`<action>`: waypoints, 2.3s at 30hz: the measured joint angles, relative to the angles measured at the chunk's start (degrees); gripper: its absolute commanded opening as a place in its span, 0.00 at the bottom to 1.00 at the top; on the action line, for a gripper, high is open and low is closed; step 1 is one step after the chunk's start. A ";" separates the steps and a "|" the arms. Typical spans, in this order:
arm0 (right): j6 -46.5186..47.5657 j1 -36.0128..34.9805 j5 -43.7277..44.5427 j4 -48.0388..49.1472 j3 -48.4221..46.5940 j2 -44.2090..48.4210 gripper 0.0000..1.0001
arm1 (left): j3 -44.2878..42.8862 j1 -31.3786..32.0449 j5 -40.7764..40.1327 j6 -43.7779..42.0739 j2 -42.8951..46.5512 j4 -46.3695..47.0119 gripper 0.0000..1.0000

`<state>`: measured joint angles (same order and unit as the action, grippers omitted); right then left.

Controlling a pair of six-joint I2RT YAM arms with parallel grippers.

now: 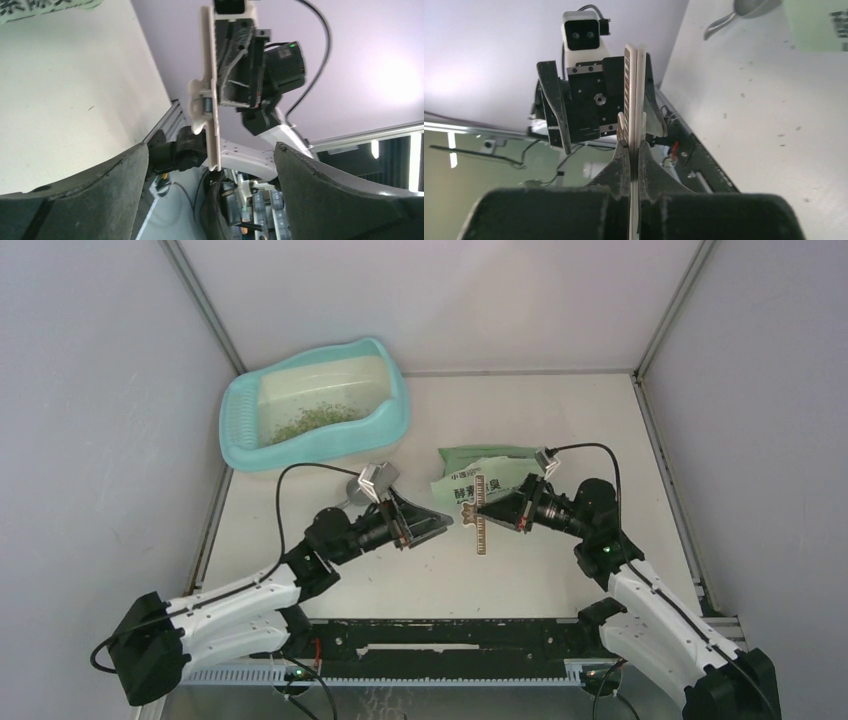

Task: Fill the litter box with clean litter
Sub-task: Pick up the clamp at the center of the board.

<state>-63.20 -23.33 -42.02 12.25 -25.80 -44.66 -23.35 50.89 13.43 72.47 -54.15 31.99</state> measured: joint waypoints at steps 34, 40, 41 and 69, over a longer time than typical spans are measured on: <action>-2.93 -10.10 1.22 3.48 -8.46 -5.29 0.00 | 5.20 -2.82 3.13 4.61 2.99 9.42 1.00; -0.98 -7.39 1.22 -0.72 -8.44 -4.13 0.00 | 5.79 -2.78 2.67 4.63 6.40 7.65 1.00; -0.70 -6.97 1.22 -1.40 -8.44 -4.09 0.00 | 5.79 -2.78 2.49 4.57 7.10 7.21 1.00; -0.02 -12.02 2.45 1.01 -8.44 -11.67 0.00 | 5.81 -2.75 1.97 7.13 3.85 15.04 0.88</action>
<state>-63.22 -35.35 -39.57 13.26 -34.24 -56.34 -17.54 48.14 15.40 79.59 -50.30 47.03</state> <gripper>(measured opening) 0.028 0.943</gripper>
